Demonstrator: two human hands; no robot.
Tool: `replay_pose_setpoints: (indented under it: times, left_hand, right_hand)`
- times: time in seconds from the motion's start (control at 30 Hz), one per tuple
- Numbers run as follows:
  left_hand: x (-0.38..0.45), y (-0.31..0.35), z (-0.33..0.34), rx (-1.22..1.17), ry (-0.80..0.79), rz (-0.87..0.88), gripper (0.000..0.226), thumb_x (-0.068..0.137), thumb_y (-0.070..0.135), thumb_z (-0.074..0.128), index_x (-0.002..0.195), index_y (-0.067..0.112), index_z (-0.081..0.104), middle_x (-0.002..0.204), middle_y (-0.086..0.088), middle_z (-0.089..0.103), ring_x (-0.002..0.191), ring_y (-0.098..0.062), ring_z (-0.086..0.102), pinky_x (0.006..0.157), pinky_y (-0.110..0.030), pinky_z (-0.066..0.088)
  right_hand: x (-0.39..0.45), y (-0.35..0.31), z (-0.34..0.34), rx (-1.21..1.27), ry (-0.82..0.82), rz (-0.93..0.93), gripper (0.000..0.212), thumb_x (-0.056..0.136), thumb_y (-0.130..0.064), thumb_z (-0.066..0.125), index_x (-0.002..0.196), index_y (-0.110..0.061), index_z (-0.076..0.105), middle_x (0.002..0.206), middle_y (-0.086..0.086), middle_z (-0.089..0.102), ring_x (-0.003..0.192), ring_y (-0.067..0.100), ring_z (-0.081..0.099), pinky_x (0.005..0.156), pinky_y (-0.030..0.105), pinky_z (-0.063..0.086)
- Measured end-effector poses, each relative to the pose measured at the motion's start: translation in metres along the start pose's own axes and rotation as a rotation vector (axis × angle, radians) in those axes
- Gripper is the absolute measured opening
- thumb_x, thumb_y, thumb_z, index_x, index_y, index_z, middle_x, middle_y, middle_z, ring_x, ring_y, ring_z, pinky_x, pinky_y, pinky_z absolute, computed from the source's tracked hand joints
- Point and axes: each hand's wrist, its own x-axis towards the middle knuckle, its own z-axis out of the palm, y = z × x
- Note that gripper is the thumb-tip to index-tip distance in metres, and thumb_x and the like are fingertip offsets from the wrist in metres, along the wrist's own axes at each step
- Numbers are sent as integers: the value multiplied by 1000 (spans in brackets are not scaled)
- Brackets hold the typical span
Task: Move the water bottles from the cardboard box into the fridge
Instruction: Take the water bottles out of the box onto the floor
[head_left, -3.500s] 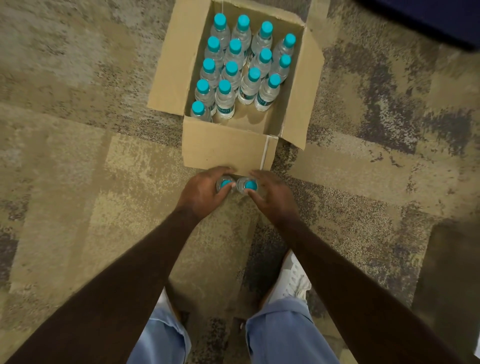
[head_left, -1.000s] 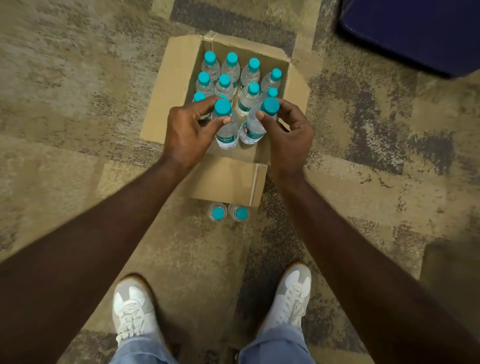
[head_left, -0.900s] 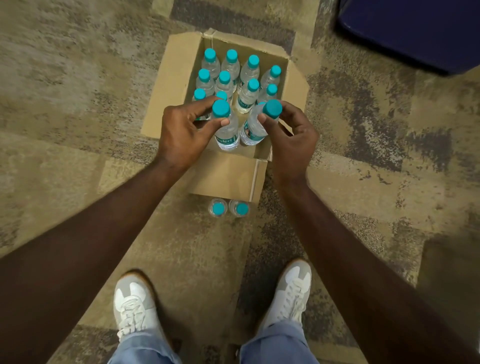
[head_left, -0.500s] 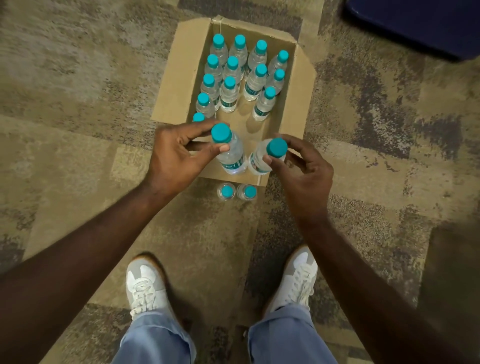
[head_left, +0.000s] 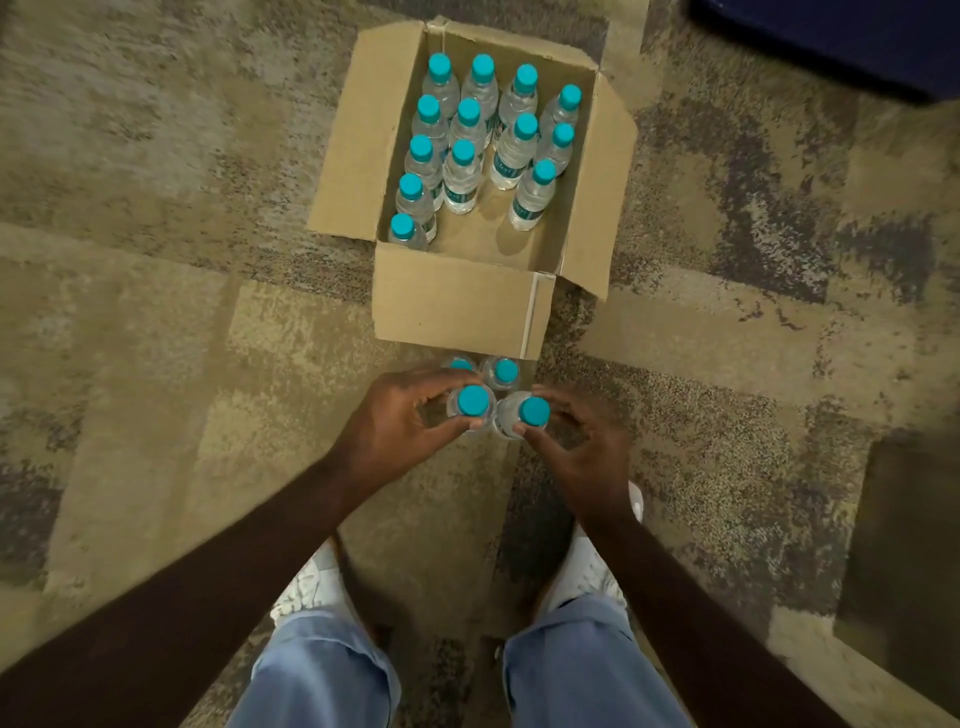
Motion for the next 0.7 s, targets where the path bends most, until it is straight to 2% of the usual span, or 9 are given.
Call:
replay_pose_setpoints:
  times: [0.17,0.33,0.5,0.7]
  left_hand:
    - [-4,-34,19,57,1,-110,48,80,14,84,126,12,70,123,0,71,111,-7,67,96,-37,57]
    - [-4,-55,36,57,50,-195,45,81,13,83,124,14,70,123,2,71,112,-5,65,96,-36,56]
    - [-6,-66,50,41,49,-213,42,81,13,82,120,14,69,120,1,69,110,-11,65,95,-42,57]
    - [-7,-72,61,43,103,-236,37,83,17,80,118,17,67,118,6,67,108,-5,63,94,-34,57]
  right_hand:
    - [-1,28,19,-81,-40,35,38,79,-23,82,113,-13,70,115,-1,70,107,9,64,86,39,58]
    - [3,43,36,-163,-112,58,37,80,-21,82,113,-12,67,114,1,66,103,11,61,85,37,58]
    - [7,52,46,-197,-125,55,38,80,-20,82,113,-13,66,114,3,66,104,14,61,86,39,57]
    - [9,62,51,-231,-196,52,36,82,-27,77,113,-17,63,115,-2,62,105,10,58,86,37,56]
